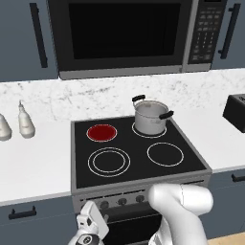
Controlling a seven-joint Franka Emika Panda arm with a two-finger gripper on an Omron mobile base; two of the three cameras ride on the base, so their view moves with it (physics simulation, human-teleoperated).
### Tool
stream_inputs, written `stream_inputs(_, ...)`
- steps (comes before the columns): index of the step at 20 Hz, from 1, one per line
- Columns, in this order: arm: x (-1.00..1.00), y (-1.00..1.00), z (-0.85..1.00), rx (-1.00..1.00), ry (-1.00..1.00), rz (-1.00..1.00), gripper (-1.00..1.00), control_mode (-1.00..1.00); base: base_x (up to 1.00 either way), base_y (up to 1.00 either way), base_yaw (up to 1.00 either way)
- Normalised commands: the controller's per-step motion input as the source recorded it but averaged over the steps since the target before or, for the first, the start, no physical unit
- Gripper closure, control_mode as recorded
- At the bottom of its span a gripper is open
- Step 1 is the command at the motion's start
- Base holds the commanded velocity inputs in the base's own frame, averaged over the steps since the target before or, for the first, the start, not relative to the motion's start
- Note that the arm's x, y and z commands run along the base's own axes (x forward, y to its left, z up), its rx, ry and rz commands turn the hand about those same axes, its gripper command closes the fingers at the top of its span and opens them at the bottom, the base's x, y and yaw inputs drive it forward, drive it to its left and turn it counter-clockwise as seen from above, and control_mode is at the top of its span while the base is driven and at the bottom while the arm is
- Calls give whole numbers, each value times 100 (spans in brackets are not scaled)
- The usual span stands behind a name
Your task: Turn off the rear left burner of the stove.
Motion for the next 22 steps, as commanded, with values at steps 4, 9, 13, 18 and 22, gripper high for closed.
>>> stream_inputs(4, 1, 0, 11, 0, 0, 0, 100, -100, 0, 0, 0)
stream_inputs(9, 0, 0, 19, 1, 0, 0, 100, -100, 0, 0, 0)
stream_inputs(13, 0, -7, 26, 5, 0, 0, 100, -100, 0, 0, 0)
stream_inputs(18, 4, -9, 40, 10, 0, -1, 100, -100, 0, 0, 0)
stream_inputs(22, 1, -28, 53, 25, 0, -9, 100, -100, 0, 0, 0)
